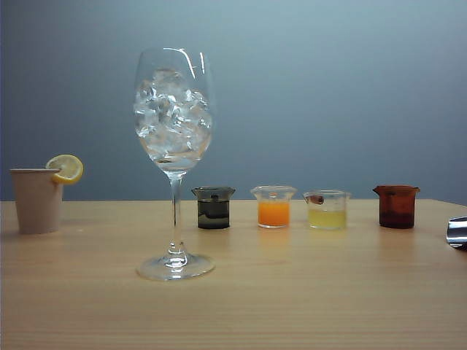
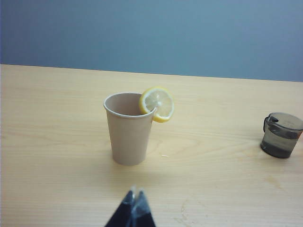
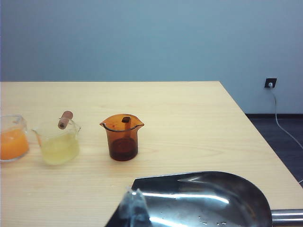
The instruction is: Pick up the first measuring cup from the left, pour the coconut rum inside into the goblet, and finally put the measuring cup back in its original place.
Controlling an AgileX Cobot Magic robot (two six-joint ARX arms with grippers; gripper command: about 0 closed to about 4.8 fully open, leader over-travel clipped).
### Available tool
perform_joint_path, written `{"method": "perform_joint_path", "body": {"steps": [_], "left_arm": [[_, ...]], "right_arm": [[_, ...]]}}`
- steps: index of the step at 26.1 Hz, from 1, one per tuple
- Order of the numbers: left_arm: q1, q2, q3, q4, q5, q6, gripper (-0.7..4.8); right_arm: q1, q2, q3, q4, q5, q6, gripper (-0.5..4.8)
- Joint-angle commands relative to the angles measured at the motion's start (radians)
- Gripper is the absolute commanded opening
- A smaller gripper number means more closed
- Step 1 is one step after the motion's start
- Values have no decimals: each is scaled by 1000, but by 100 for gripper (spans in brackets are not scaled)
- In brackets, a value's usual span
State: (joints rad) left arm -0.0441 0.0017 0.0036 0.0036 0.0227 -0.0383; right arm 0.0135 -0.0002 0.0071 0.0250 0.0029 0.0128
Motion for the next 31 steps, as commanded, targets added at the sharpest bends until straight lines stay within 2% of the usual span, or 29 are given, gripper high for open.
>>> {"method": "perform_joint_path", "body": {"steps": [1, 10, 16, 20, 24, 31], "left_arm": [[-1, 1, 4, 13, -2, 1, -6], [-1, 1, 4, 13, -4, 4, -6], [-1, 2, 50, 13, -91, -5, -6], [-1, 6, 137, -25, -91, -45, -6], [-1, 23, 241, -102, -90, -48, -6], [-2, 217, 452, -108, -57, -48, -6]], "right_arm": [[2, 1, -6, 9, -2, 13, -8], [2, 1, -6, 9, -3, 13, -8], [2, 5, 53, -4, 6, 48, -9], [2, 44, 133, -31, 25, 48, -9], [2, 121, 216, -24, 24, 47, -9], [7, 335, 392, 13, -5, 47, -9]]}}
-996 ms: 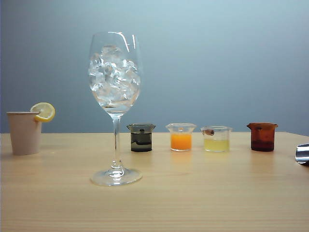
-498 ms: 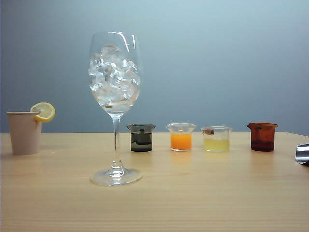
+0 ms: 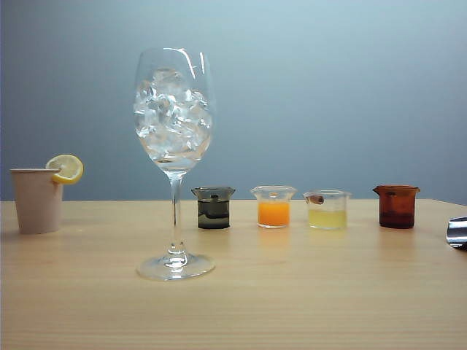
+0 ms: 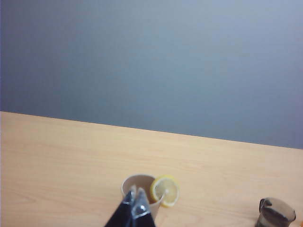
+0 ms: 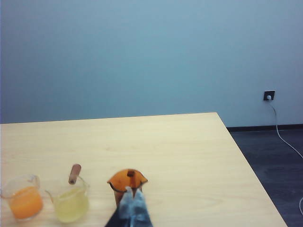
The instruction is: Pick up the first measuring cup from the left, pour the coconut rum inside into the goblet, and finally put the measuring cup back in its original place.
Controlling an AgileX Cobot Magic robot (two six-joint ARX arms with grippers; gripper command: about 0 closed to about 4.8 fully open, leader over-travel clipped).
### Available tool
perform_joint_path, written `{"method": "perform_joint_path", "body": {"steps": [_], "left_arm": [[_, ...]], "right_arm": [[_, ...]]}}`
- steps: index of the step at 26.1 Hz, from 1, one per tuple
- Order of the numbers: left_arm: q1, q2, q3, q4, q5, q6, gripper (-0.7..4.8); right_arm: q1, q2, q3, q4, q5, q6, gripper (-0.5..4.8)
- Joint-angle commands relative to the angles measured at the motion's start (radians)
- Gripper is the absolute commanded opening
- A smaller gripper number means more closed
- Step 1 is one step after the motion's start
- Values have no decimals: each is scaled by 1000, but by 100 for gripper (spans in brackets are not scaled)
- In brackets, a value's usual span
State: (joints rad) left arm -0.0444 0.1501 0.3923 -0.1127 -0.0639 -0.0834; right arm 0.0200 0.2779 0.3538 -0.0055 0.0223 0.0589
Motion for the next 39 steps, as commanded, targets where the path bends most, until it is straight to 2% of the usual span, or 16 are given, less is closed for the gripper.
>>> {"method": "perform_joint_path", "body": {"steps": [1, 5, 7, 11, 14, 18, 22, 25, 28, 32, 37, 39], "left_arm": [[-1, 97, 88, 8, 42, -3, -6], [-2, 224, 193, 9, 100, -3, -6], [-2, 327, 289, 8, 157, -3, -6], [-2, 414, 384, 2, 226, -3, -6], [-3, 478, 472, -59, 270, -3, -6], [-25, 526, 543, -124, 280, -3, -6], [-113, 555, 571, -127, 286, -3, -6], [-191, 572, 572, -130, 284, -3, -6], [-267, 585, 572, -138, 229, 2, -6], [-353, 601, 572, -139, 195, 4, -6], [-365, 605, 572, -136, 192, 3, -6], [-365, 605, 575, -134, 192, 0, -6]], "right_arm": [[1, 81, 60, 59, -34, 1, -9], [7, 187, 108, 146, -79, 1, -9], [54, 281, 145, 203, -78, 1, -9], [140, 372, 172, 247, -78, 1, -8], [243, 455, 175, 307, -77, 1, -9], [332, 540, 175, 349, -65, 0, -8], [398, 645, 174, 431, -67, 0, -8], [412, 700, 174, 476, -70, 1, -8], [411, 751, 174, 503, -79, 1, -7], [411, 834, 174, 515, -134, 0, -8], [412, 954, 172, 616, -135, -10, -8], [412, 1028, 172, 713, -130, -10, -8]]}}
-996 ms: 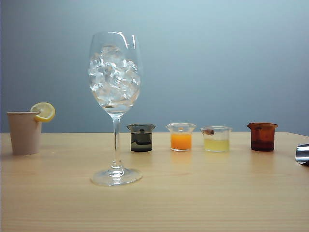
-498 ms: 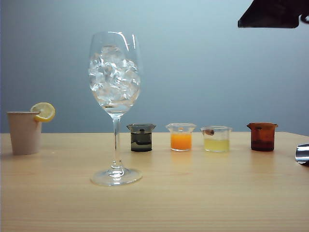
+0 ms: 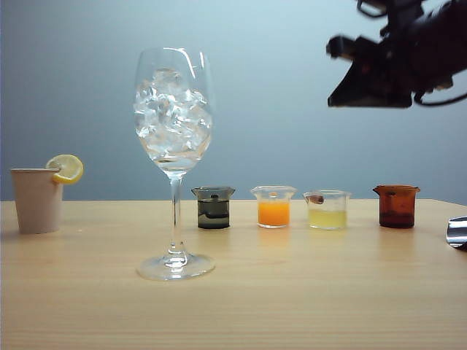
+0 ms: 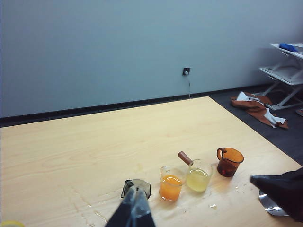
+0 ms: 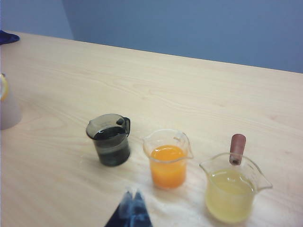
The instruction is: Pick up the first measuring cup from the left, pour the coconut rum inside into the goblet, and finally put the measuring cup back in its original place.
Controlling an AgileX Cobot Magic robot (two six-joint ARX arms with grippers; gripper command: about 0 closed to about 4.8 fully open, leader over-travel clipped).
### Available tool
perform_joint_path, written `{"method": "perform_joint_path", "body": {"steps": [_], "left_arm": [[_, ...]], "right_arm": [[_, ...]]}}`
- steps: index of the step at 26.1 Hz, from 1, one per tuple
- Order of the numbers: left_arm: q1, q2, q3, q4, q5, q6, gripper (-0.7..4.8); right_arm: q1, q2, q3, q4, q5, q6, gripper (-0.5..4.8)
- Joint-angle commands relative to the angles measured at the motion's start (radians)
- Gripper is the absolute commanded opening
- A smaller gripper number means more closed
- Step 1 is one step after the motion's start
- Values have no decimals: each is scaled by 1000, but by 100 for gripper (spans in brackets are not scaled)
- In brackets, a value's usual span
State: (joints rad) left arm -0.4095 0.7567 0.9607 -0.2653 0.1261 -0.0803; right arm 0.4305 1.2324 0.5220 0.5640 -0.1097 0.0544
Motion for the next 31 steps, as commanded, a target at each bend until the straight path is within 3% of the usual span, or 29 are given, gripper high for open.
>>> {"method": "perform_joint_path", "body": {"steps": [1, 11, 19, 25, 31], "left_arm": [[0, -2, 8, 18, 2, -3, -6], [0, -2, 10, 18, 9, -7, -6], [0, -2, 10, 18, 10, -40, -6], [0, -2, 10, 18, 9, -45, -6], [0, -2, 10, 18, 11, -51, -6]], "right_arm": [[1, 106, 4, 183, 2, -5, -8], [2, 408, 6, 467, -80, 0, -8], [38, 558, 20, 572, -124, 27, -8], [137, 620, 76, 570, 96, 25, -8], [170, 714, 145, 571, 111, 28, -8]]}}
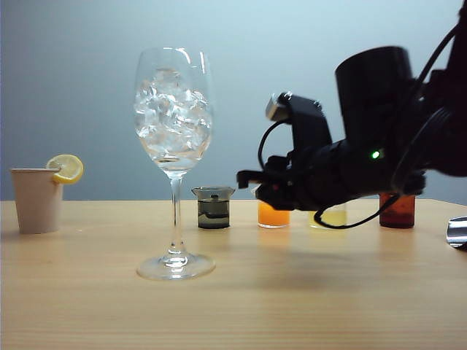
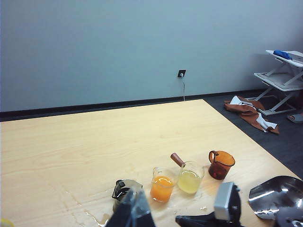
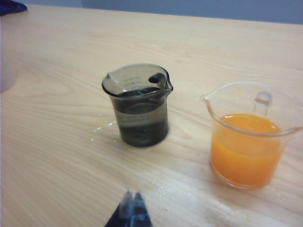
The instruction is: Pick up the first measuring cup from the left, pour the coconut rum inside into the goblet, and finally put the measuring cup back in its original place.
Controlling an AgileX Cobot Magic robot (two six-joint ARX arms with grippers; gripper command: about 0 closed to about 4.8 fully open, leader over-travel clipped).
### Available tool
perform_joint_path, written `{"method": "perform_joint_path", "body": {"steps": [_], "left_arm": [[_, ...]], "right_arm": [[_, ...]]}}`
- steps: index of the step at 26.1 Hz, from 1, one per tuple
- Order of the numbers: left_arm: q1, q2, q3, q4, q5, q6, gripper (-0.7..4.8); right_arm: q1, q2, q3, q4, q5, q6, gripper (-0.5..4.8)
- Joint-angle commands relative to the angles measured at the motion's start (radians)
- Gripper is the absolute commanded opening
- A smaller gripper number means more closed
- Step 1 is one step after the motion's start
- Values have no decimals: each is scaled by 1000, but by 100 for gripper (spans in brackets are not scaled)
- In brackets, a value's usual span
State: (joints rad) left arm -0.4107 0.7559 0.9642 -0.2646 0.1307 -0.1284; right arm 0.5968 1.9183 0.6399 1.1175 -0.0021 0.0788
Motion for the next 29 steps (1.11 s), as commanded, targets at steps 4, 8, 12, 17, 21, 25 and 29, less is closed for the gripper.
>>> {"method": "perform_joint_path", "body": {"steps": [4, 8, 12, 17, 21, 25, 29], "left_arm": [[1, -1, 7, 17, 13, -3, -6], [1, -1, 7, 16, 18, -3, -6], [1, -1, 7, 16, 27, -3, -6], [1, -1, 7, 16, 30, -3, -6], [1, -1, 7, 16, 30, -3, -6], [1, -1, 7, 16, 31, -3, -6], [1, -1, 7, 15, 31, -3, -6]], "right_arm": [[4, 85, 83, 16, 3, 4, -8], [5, 123, 120, 16, 3, 3, -8], [8, 158, 170, 15, 3, 3, -8], [11, 181, 223, 8, 4, 3, -8], [27, 198, 257, -2, 24, 4, -8], [42, 214, 277, -21, 27, 4, -8], [50, 219, 282, -21, 27, 12, -1]]}}
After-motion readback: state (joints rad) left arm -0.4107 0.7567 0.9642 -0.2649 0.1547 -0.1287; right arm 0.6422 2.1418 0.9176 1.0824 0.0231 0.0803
